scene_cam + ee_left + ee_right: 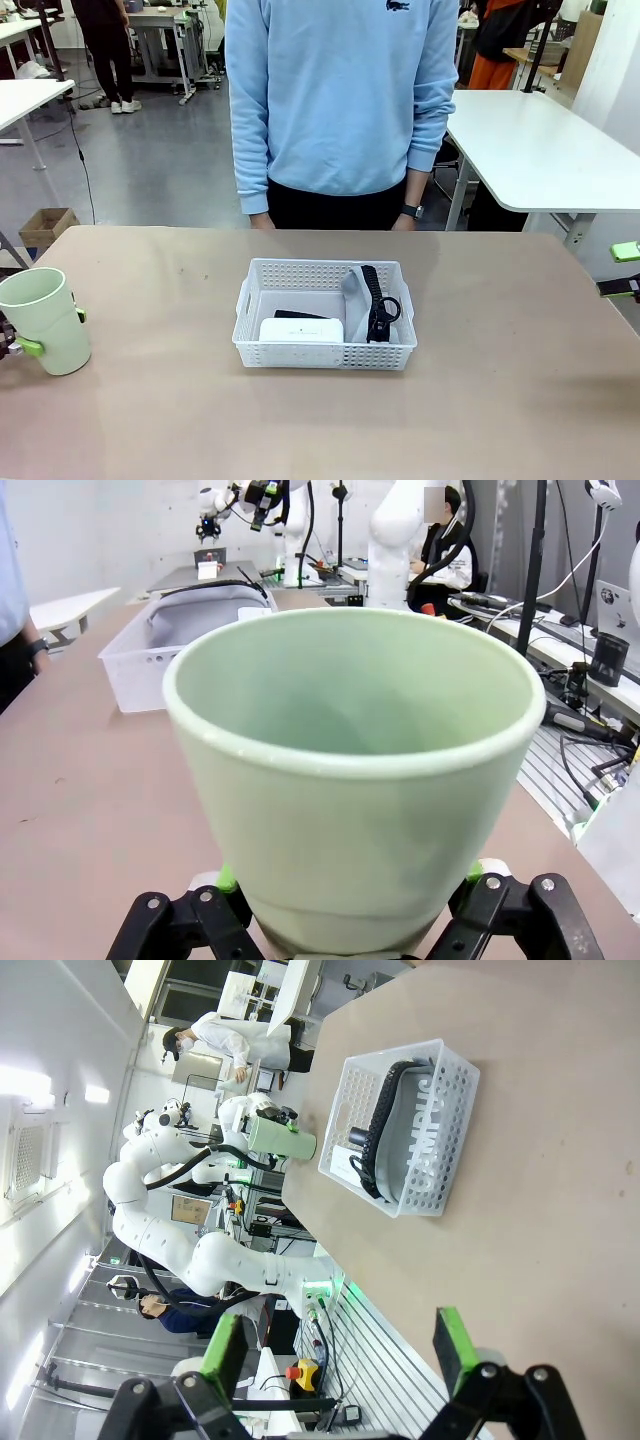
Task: Efficiently arrange items inside the basket to fit them all.
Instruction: Pick up the Reusable plastic cup and place it inside the Organizing basket.
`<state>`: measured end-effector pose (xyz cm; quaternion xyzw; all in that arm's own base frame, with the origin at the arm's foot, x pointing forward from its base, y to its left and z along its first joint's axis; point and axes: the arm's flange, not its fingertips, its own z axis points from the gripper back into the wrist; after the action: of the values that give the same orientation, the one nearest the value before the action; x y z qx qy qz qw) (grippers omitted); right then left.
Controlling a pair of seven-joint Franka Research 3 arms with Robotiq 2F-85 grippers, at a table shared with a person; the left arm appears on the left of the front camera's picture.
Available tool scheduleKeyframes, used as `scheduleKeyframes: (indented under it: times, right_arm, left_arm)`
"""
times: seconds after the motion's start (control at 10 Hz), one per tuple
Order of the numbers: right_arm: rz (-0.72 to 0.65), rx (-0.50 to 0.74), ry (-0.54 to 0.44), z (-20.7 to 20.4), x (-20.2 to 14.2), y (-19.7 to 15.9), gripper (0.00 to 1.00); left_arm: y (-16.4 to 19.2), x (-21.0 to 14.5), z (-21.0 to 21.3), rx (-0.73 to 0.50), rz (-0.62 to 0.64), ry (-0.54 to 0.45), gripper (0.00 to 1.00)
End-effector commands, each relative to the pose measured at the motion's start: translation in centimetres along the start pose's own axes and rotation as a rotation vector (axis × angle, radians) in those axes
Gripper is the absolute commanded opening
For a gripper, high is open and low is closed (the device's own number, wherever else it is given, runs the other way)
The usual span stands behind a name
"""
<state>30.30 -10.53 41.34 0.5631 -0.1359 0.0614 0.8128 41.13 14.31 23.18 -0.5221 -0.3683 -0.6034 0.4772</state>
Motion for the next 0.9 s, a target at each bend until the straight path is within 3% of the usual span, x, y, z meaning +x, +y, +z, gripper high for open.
scheduleKeyframes:
  times: [0.0, 0.1, 0.2, 0.3, 0.5, 0.6, 0.7, 0.8]
  right_arm:
    - [0.019, 0.007, -0.002, 0.2, -0.1, 0.1, 1.0]
    - [0.019, 0.007, -0.002, 0.2, -0.1, 0.1, 1.0]
    - [0.019, 0.007, -0.002, 0.2, -0.1, 0.1, 1.0]
    - [0.019, 0.007, -0.002, 0.2, -0.1, 0.1, 1.0]
    - [0.019, 0.007, -0.002, 0.2, -0.1, 0.1, 1.0]
    - [0.019, 0.007, -0.002, 0.2, -0.1, 0.1, 1.0]
    - [0.019, 0.007, -0.002, 0.2, -0.1, 0.1, 1.0]
    - [0.019, 0.007, -0.002, 0.2, -0.1, 0.1, 1.0]
  left_arm:
    - [-1.5, -0.6, -0.4, -0.006, -0.048, 0.005, 0.26]
    - [-1.7, 0.0, -0.1, 0.001, -0.055, 0.009, 0.0]
    - [-2.0, 0.8, 0.2, 0.009, -0.062, 0.008, 0.25]
    - [-2.8, 3.4, 0.6, 0.042, -0.06, 0.039, 0.0]
    - [-4.3, 10.4, 0.4, 0.069, -0.071, 0.185, 0.0]
    - [-4.6, 13.6, -0.6, 0.07, -0.053, 0.255, 0.26]
    - [-4.8, 16.7, -2.2, 0.078, -0.069, 0.333, 0.26]
    - [-4.7, 18.9, -3.7, 0.108, -0.077, 0.379, 0.0]
